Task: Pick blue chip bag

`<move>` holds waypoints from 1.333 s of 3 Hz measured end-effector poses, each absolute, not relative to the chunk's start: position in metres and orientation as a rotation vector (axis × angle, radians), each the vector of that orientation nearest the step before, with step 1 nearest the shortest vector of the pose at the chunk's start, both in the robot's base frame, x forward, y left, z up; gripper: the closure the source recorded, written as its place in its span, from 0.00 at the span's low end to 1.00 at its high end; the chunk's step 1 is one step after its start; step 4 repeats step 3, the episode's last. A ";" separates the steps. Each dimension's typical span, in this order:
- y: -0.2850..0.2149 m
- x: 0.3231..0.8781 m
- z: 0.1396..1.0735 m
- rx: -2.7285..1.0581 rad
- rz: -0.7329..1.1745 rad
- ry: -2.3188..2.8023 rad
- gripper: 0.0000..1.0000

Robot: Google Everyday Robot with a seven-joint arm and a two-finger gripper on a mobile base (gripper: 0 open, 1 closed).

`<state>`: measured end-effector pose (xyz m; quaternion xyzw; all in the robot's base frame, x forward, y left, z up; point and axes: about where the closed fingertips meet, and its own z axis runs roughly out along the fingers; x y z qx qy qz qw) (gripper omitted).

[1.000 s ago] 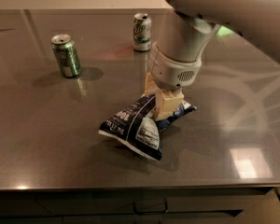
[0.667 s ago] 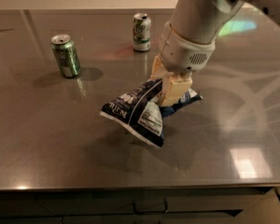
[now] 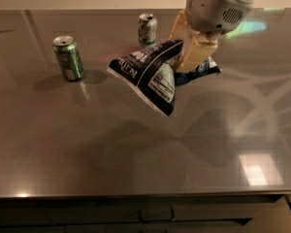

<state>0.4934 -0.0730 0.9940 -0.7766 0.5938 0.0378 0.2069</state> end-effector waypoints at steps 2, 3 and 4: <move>-0.081 0.509 1.031 -2.066 0.048 1.635 1.00; -0.081 0.509 1.031 -2.065 0.048 1.634 1.00; -0.081 0.509 1.031 -2.065 0.048 1.634 1.00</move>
Offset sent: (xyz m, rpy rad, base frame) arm 0.0179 -0.0151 0.0497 0.0711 -0.1017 -0.0616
